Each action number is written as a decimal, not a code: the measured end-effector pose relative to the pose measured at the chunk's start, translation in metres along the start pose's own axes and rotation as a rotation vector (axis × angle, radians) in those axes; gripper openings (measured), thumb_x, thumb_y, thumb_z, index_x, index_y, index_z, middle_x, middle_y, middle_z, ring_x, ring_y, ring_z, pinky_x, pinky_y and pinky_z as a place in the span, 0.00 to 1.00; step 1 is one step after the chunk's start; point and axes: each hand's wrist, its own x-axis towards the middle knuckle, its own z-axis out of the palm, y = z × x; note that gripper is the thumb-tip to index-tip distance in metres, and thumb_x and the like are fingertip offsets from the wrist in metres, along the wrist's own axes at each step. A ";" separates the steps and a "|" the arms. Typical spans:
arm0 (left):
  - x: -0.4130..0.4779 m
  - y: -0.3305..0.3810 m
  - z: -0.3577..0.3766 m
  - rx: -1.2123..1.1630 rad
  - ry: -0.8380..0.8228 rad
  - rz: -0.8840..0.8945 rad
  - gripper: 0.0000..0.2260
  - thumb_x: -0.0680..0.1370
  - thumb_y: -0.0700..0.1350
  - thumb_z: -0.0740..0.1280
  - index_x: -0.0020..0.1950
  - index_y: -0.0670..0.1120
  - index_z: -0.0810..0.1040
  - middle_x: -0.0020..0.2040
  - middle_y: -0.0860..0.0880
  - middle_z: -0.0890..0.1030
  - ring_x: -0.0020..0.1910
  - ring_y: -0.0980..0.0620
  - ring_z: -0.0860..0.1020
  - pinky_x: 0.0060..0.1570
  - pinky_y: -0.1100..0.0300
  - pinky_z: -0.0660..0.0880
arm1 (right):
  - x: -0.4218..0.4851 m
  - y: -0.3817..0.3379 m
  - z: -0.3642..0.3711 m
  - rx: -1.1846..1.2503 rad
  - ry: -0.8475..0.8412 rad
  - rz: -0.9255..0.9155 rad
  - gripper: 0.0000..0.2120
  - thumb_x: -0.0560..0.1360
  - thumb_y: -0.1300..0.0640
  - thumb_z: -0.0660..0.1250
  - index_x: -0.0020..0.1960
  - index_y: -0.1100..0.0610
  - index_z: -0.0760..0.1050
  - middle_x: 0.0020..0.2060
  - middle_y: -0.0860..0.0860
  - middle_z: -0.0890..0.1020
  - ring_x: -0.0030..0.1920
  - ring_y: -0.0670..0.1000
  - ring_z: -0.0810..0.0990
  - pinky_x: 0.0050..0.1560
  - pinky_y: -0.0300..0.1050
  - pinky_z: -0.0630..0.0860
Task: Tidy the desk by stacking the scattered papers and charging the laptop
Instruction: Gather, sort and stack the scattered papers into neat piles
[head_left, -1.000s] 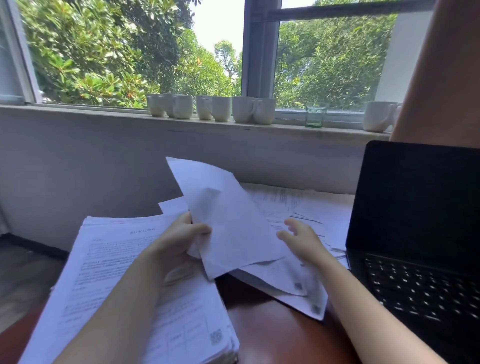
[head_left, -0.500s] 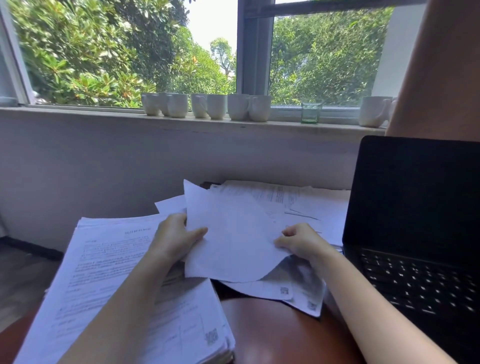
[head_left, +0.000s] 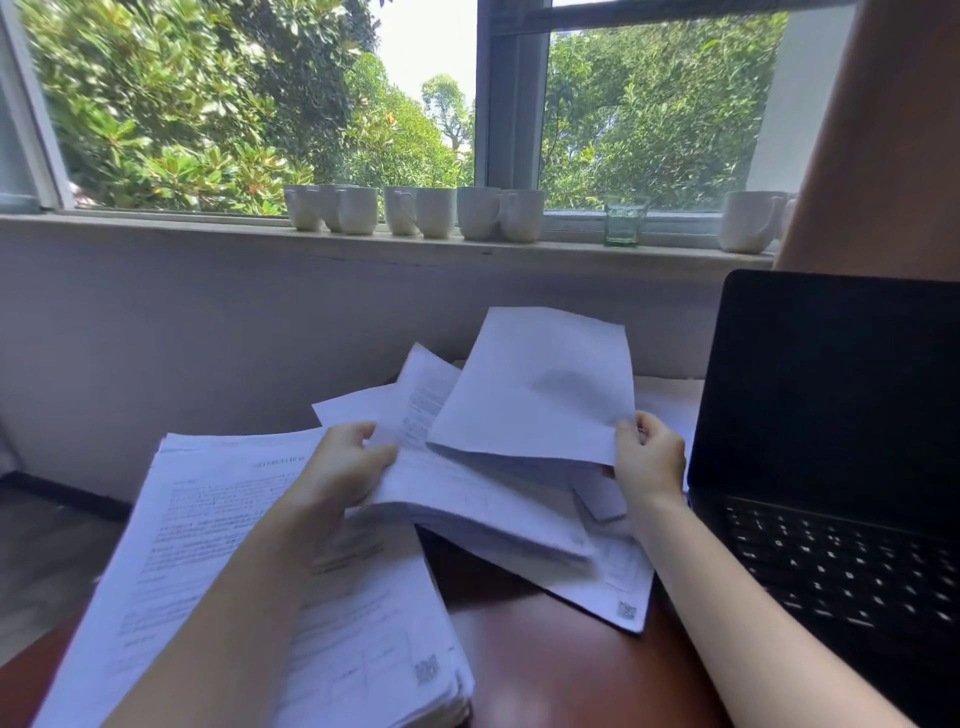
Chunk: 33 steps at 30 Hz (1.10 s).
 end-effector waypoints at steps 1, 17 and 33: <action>0.001 0.000 -0.001 -0.042 0.055 0.011 0.09 0.76 0.33 0.62 0.44 0.41 0.81 0.41 0.42 0.83 0.39 0.46 0.80 0.40 0.58 0.74 | 0.000 0.000 0.000 0.009 0.000 -0.002 0.11 0.76 0.63 0.57 0.38 0.70 0.65 0.31 0.56 0.65 0.34 0.52 0.62 0.33 0.45 0.62; -0.001 0.005 0.004 -0.327 -0.006 0.059 0.13 0.80 0.33 0.60 0.54 0.47 0.78 0.44 0.46 0.85 0.41 0.47 0.84 0.42 0.55 0.81 | 0.002 0.004 0.006 0.120 -0.218 0.130 0.09 0.77 0.61 0.61 0.40 0.65 0.73 0.35 0.55 0.69 0.38 0.52 0.67 0.38 0.45 0.64; 0.002 0.000 0.010 -0.144 -0.047 -0.156 0.13 0.79 0.36 0.58 0.35 0.44 0.66 0.28 0.47 0.66 0.20 0.55 0.69 0.22 0.63 0.72 | -0.021 -0.009 0.008 -0.031 -0.511 -0.051 0.14 0.75 0.67 0.59 0.54 0.54 0.76 0.50 0.52 0.81 0.52 0.54 0.80 0.48 0.46 0.75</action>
